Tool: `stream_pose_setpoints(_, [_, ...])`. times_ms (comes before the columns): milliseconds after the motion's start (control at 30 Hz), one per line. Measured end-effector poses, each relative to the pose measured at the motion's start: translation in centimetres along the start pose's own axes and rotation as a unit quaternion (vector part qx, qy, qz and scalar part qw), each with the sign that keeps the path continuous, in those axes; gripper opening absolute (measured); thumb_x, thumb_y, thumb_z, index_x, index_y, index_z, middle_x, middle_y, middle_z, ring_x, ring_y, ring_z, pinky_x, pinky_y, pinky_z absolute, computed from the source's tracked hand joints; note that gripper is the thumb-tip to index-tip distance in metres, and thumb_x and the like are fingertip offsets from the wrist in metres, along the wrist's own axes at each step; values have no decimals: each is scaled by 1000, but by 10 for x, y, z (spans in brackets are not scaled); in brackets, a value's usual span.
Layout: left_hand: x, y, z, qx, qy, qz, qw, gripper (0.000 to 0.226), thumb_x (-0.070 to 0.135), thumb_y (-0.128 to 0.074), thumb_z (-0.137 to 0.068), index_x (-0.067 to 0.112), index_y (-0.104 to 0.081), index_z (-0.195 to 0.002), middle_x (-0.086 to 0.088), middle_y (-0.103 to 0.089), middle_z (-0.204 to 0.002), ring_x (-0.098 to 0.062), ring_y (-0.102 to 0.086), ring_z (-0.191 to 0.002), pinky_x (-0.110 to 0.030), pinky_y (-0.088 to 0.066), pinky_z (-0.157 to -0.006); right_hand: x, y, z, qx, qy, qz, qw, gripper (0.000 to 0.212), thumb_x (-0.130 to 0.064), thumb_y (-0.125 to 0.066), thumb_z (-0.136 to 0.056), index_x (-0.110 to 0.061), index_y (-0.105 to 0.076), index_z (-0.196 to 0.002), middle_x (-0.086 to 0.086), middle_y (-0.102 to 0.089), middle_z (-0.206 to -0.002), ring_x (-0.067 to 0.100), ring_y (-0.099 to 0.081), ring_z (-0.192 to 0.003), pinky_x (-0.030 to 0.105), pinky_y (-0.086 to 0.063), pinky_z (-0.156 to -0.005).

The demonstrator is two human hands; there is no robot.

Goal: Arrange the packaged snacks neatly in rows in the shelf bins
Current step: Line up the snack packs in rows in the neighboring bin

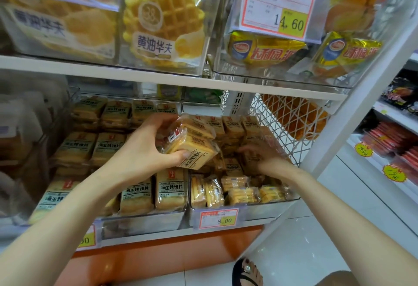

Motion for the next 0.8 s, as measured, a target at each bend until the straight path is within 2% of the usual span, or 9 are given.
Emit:
stream_pose_setpoints(100, [0,3,0,8,5,8,1000,64,28,-77,-69,36,-38,-119,29,-45,-100,11,-48,-89,-6,-37,-68,-23,-4,3,-29,36,-45,998,71,17,-39,-80,-42,-54,-116,-3,-43,-134,14,-37,-128,26,-35,-103])
stream_pose_setpoints(200, [0,10,-1,26,9,19,999,62,25,-76,-72,34,-40,-121,30,-45,-98,13,-46,-87,-5,-36,-68,-25,-20,-6,-65,22,34,997,83,20,-34,-75,-46,-53,-121,-4,-34,-143,19,-28,-136,29,-32,-108])
stream_pose_setpoints(267, [1,13,-1,35,11,30,999,58,23,-74,-73,36,-40,-119,30,-45,-98,14,-45,-86,-2,-36,-66,-20,-19,-9,-56,7,57,997,78,20,-34,-75,-40,-57,-119,-3,-31,-146,22,-26,-138,33,-30,-111])
stream_pose_setpoints(367, [0,14,-2,45,19,31,998,56,23,-73,-74,35,-40,-118,22,-49,-101,10,-47,-86,-5,-36,-64,-9,-4,-3,-7,-17,88,996,44,11,-44,-82,-21,-68,-101,-4,-42,-133,20,-40,-125,23,-35,-97])
stream_pose_setpoints(400, [0,12,-2,45,20,26,998,57,24,-73,-74,34,-41,-120,20,-50,-103,10,-47,-86,-7,-35,-66,-4,0,-1,8,-20,93,995,38,9,-46,-83,-18,-68,-99,-3,-43,-133,20,-42,-124,22,-35,-97])
stream_pose_setpoints(533, [0,6,-4,40,25,9,999,65,25,-75,-72,28,-42,-128,17,-50,-106,8,-47,-88,-7,-35,-71,7,2,-1,33,-25,55,998,51,8,-50,-81,-27,-60,-117,-3,-43,-139,20,-39,-129,29,-35,-105])
stream_pose_setpoints(633, [-1,4,-4,38,26,5,999,65,25,-75,-72,29,-41,-127,26,-47,-98,11,-46,-86,-7,-35,-70,1,-5,-3,11,-2,11,1000,47,-9,-64,-85,-29,-53,-126,-6,-48,-135,14,-44,-125,22,-34,-100])
stream_pose_setpoints(700, [-2,3,-5,38,26,-1,999,65,25,-75,-72,28,-42,-128,24,-48,-99,9,-47,-87,-7,-35,-69,-4,-13,-6,-15,8,-8,1000,54,-16,-69,-83,-27,-48,-132,-5,-50,-135,13,-46,-124,22,-34,-99])
stream_pose_setpoints(800, [0,2,-4,38,19,-13,999,64,24,-75,-72,27,-41,-127,26,-46,-97,13,-45,-84,-6,-34,-67,-4,-25,-16,-26,14,22,999,57,-21,-71,-81,-26,-46,-132,-2,-51,-135,17,-47,-125,33,-37,-107])
Point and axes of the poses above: each hand's wrist, its own z-axis away from the middle knuckle, its own y-axis out of the back of the hand, x = y × z, the point moved 5 cm from there along -z, towards the middle knuckle
